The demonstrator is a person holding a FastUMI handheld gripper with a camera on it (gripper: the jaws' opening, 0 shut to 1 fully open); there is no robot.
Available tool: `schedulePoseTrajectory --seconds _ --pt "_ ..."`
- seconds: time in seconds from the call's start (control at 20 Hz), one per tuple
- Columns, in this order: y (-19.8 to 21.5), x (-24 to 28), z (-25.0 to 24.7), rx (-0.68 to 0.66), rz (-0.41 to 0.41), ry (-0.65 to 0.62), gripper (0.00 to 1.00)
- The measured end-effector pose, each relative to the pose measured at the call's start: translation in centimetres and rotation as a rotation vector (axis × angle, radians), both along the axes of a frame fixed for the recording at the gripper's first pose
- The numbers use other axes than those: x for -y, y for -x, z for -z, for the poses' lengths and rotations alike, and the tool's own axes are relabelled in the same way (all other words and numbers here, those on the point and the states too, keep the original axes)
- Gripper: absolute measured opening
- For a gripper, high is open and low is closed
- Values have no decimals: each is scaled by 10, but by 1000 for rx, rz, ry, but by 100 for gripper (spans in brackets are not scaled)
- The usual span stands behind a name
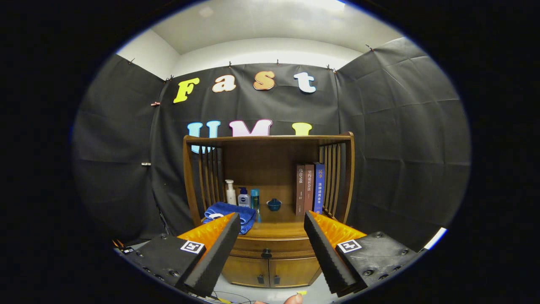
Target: Pull open the drawer, take out the items inside it, and place them on the countertop above the cabinet.
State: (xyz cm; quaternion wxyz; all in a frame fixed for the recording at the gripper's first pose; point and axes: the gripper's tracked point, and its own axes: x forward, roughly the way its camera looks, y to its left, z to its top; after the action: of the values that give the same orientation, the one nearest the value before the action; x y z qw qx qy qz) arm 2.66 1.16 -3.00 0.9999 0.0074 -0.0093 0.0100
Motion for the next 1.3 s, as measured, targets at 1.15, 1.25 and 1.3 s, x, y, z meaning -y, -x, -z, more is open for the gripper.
schedulePoseTrajectory --seconds 1.15,1.25,1.3 --pt "-173 -38 306 -251 2 40 98" --pt "-180 -36 315 -263 19 37 88" --pt "-185 -36 318 -262 14 23 83"
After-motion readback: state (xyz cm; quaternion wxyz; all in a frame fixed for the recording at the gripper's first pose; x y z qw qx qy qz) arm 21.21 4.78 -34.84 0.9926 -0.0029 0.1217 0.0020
